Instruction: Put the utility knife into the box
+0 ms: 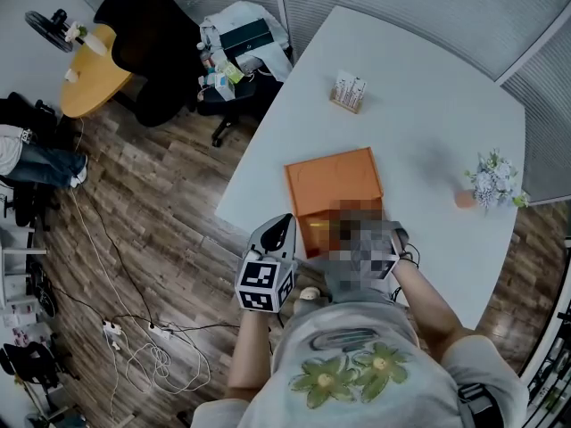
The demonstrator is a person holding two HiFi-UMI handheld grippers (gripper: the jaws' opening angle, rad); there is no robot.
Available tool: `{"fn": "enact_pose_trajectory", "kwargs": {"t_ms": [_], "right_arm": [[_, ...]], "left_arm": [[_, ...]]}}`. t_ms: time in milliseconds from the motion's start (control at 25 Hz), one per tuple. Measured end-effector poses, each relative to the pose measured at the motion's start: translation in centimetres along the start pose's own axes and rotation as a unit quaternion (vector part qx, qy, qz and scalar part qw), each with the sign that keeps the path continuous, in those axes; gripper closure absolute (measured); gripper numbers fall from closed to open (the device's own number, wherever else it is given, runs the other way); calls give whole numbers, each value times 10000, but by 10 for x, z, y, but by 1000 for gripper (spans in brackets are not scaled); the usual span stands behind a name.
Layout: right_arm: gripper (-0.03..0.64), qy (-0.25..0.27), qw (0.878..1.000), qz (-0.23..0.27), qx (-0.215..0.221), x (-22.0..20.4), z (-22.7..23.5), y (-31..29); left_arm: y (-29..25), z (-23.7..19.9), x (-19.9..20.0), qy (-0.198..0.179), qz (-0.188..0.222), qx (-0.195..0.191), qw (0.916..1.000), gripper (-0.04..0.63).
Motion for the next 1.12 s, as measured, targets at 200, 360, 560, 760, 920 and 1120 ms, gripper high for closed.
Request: {"fn": "enact_pose_trajectory", "kwargs": {"t_ms": [200, 360, 560, 760, 920, 1120], "right_arm": [[563, 32, 9999, -78, 73, -4, 1, -10], [563, 42, 9998, -151, 88, -8, 2, -17], [563, 85, 9995, -235, 167, -9, 1, -24], [561, 122, 9991, -324, 241, -11, -1, -33], [563, 126, 9987, -405, 298, -14, 0, -41], [563, 147, 9980, -498, 371, -14, -1, -49]], "left_arm": [[-1, -2, -2, 40, -6, 30, 10000, 595], [-1, -2, -5, 67, -19, 64, 10000, 595], [1, -5, -6, 113, -35, 105, 9999, 595], [2, -5, -9, 142, -33, 116, 9998, 595], [1, -4, -10, 150, -42, 119, 9998, 595], [2, -5, -10, 179, -42, 127, 9998, 595]]}}
Point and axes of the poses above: the fingertips, and each gripper's own axes: y backward along the fingers, z to its right, x out of its top, the point moved 7 cm from there along y, backward along the fingers, and after that the axes turned 3 degrees about -y, right-handed, at the moved point
